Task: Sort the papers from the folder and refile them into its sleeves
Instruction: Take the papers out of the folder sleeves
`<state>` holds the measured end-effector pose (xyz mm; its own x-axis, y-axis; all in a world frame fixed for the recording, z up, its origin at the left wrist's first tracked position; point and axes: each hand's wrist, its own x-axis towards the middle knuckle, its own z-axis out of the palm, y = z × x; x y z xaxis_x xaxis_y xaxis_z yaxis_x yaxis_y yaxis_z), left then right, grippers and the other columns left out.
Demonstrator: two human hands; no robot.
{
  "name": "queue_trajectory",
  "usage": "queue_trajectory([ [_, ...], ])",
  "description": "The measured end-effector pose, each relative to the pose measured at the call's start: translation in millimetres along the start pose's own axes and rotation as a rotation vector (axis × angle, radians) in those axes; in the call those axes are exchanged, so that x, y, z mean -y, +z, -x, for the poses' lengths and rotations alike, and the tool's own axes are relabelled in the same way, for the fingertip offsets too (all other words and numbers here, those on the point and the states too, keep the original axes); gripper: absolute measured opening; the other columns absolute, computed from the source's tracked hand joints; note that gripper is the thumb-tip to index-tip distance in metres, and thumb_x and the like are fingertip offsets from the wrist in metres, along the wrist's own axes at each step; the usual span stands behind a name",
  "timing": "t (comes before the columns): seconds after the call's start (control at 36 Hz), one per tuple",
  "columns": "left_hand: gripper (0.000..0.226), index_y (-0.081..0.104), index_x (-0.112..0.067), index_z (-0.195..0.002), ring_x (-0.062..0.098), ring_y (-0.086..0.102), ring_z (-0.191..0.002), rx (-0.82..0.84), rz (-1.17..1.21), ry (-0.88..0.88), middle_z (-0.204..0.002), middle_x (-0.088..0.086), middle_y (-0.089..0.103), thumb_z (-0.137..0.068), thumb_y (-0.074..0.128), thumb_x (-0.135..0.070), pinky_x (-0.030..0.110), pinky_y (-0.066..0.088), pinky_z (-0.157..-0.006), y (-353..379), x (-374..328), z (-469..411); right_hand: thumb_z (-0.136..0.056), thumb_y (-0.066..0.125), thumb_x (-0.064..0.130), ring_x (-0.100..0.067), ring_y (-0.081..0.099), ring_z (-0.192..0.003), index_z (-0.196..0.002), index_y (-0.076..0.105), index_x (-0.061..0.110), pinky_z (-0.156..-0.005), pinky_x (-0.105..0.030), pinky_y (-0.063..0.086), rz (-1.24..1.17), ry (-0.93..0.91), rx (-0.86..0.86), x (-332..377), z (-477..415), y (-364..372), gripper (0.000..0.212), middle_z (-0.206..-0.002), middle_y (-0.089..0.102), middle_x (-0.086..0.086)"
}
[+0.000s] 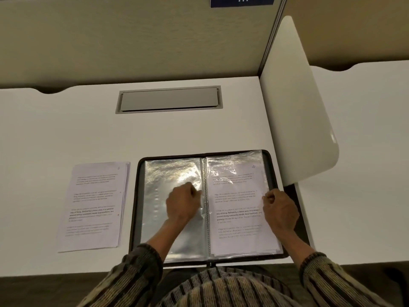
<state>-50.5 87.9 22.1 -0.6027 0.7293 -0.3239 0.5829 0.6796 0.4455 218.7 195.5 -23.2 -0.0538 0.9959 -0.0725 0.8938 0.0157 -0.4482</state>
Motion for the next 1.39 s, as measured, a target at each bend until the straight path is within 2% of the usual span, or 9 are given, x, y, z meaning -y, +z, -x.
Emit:
queue_trajectory([
  [0.11, 0.031, 0.074, -0.022, -0.080, 0.006, 0.072, -0.066, 0.166, 0.354, -0.015, -0.068, -0.010, 0.075, -0.093, 0.077, -0.051, 0.037, 0.063, -0.074, 16, -34, 1, -0.086, 0.080, 0.020, -0.017, 0.060, -0.083, -0.087, 0.065, 0.024, -0.059, -0.023, 0.040, -0.090, -0.086, 0.022, 3, 8, -4, 0.016, -0.092, 0.062, 0.005],
  [0.19, 0.054, 0.075, -0.008, -0.089, 0.017, 0.077, -0.071, 0.283, 0.644, -0.117, -0.075, -0.001, 0.079, -0.092, 0.074, -0.062, 0.046, 0.067, -0.076, 13, -62, 2, -0.083, 0.085, 0.019, -0.011, 0.064, -0.087, -0.085, 0.062, 0.027, -0.064, -0.020, 0.050, -0.238, -0.199, 0.094, 4, 17, -6, 0.024, -0.098, 0.064, 0.010],
  [0.33, 0.083, 0.075, -0.005, -0.090, 0.017, 0.079, -0.070, 0.284, 0.719, -0.181, -0.077, 0.002, 0.079, -0.081, 0.064, -0.086, 0.037, 0.066, -0.064, 0, -97, -6, -0.085, 0.084, 0.019, -0.007, 0.065, -0.097, -0.091, 0.063, 0.028, -0.079, -0.027, 0.060, -0.337, -0.344, 0.162, 3, 28, -6, 0.024, -0.111, 0.067, 0.013],
  [0.47, 0.037, 0.077, -0.008, -0.079, 0.020, 0.078, -0.064, 0.163, 0.645, -0.185, -0.068, 0.002, 0.077, -0.095, 0.077, -0.041, 0.049, 0.067, -0.071, 3, -101, -19, -0.085, 0.083, 0.022, -0.007, 0.067, -0.094, -0.092, 0.062, 0.030, -0.076, -0.029, 0.062, -0.387, -0.375, 0.229, 3, 29, -7, 0.024, -0.106, 0.066, 0.015],
  [0.58, 0.027, 0.076, -0.011, -0.075, 0.022, 0.078, -0.064, 0.119, 0.677, -0.220, -0.065, 0.004, 0.076, -0.097, 0.077, -0.027, 0.051, 0.066, -0.075, 9, -98, -19, -0.084, 0.085, 0.022, -0.007, 0.068, -0.097, -0.091, 0.064, 0.031, -0.077, -0.029, 0.063, -0.444, -0.342, 0.287, 7, 22, -10, 0.024, -0.103, 0.068, 0.018],
  [0.83, 0.050, 0.066, -0.005, -0.074, 0.019, 0.075, -0.061, 0.030, 0.716, -0.285, -0.060, 0.002, 0.073, -0.079, 0.091, -0.048, 0.049, 0.065, -0.079, 19, -98, -13, -0.095, 0.070, 0.053, -0.010, 0.070, -0.098, -0.105, 0.067, 0.029, -0.088, -0.039, 0.062, -0.673, 0.049, 0.396, 57, -29, -28, 0.026, -0.104, 0.073, 0.011],
  [1.03, 0.051, 0.065, -0.019, -0.069, 0.009, 0.069, -0.057, -0.100, 0.541, -0.237, -0.058, -0.010, 0.070, -0.073, 0.087, -0.065, 0.040, 0.061, -0.068, 33, -111, -12, -0.081, 0.073, 0.071, -0.015, 0.073, -0.098, -0.112, 0.063, 0.037, -0.091, -0.047, 0.061, -0.596, 0.059, 0.519, 108, -93, -21, 0.047, -0.106, 0.073, 0.009],
  [1.19, 0.050, 0.063, -0.026, -0.070, 0.003, 0.063, -0.060, -0.161, 0.382, -0.187, -0.063, -0.012, 0.067, -0.074, 0.084, -0.071, 0.027, 0.052, -0.059, 39, -128, -7, -0.088, 0.076, 0.030, -0.018, 0.069, -0.090, -0.097, 0.071, 0.027, -0.078, -0.036, 0.058, -0.152, -0.210, 0.664, 164, -136, -14, 0.011, -0.106, 0.072, 0.003],
  [1.39, 0.052, 0.064, -0.028, -0.073, 0.002, 0.060, -0.057, -0.158, 0.374, -0.076, -0.063, -0.014, 0.065, -0.075, 0.077, -0.079, 0.023, 0.050, -0.058, 47, -133, -2, -0.081, 0.078, 0.001, -0.030, 0.075, -0.065, -0.094, 0.058, 0.009, -0.069, -0.042, 0.066, 0.384, -0.301, 0.815, 196, -145, -13, 0.025, -0.089, 0.069, -0.013],
])
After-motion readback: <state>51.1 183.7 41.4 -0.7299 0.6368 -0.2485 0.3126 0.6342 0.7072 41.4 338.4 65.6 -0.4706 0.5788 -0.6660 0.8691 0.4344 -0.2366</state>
